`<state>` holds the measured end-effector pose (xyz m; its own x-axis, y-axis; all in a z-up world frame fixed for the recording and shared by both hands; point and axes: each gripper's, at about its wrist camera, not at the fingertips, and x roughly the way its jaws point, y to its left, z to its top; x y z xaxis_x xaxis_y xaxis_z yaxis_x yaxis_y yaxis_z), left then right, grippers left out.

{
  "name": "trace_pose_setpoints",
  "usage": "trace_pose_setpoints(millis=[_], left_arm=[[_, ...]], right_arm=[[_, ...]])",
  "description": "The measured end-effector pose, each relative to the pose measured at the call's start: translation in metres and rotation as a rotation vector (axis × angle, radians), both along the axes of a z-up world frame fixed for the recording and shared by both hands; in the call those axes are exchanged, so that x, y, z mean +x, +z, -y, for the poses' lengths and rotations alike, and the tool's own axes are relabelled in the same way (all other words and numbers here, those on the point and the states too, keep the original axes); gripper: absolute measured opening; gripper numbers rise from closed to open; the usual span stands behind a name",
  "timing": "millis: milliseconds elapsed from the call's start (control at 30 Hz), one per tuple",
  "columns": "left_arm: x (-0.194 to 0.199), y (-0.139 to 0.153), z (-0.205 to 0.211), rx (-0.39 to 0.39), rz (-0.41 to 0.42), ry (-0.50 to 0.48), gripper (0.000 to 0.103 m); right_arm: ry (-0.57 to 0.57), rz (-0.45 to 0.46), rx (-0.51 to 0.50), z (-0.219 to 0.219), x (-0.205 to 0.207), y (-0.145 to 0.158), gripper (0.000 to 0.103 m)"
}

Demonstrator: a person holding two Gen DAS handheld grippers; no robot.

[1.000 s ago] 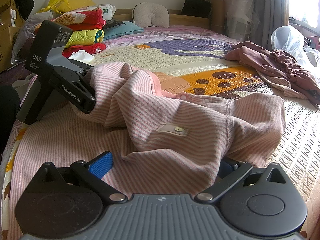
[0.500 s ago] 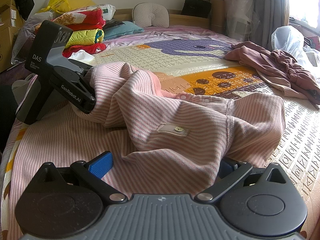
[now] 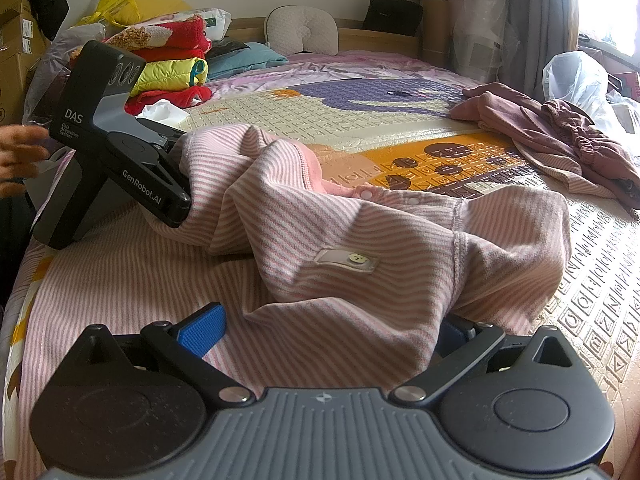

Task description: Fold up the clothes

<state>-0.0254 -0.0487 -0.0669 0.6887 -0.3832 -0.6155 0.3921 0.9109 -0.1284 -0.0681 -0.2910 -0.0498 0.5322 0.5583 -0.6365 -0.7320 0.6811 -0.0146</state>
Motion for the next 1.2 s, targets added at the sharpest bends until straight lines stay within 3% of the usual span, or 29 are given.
trace_pose_setpoints(millis=[733, 833, 1100, 1200], left_arm=[[0.0, 0.0, 0.003, 0.021, 0.004, 0.0, 0.103], [0.0, 0.001, 0.004, 0.031, -0.001, 0.002, 0.103], [0.009, 0.017, 0.006, 0.069, -0.159, 0.024, 0.103], [0.004, 0.018, 0.003, 0.064, -0.175, 0.034, 0.103]], right_arm=[[0.0, 0.006, -0.006, 0.001, 0.0, -0.001, 0.103], [-0.044, -0.001, -0.004, -0.002, -0.002, 0.0, 0.103], [-0.227, -0.004, -0.011, -0.02, -0.014, 0.0, 0.103], [-0.267, 0.008, -0.021, -0.026, -0.018, -0.001, 0.103]])
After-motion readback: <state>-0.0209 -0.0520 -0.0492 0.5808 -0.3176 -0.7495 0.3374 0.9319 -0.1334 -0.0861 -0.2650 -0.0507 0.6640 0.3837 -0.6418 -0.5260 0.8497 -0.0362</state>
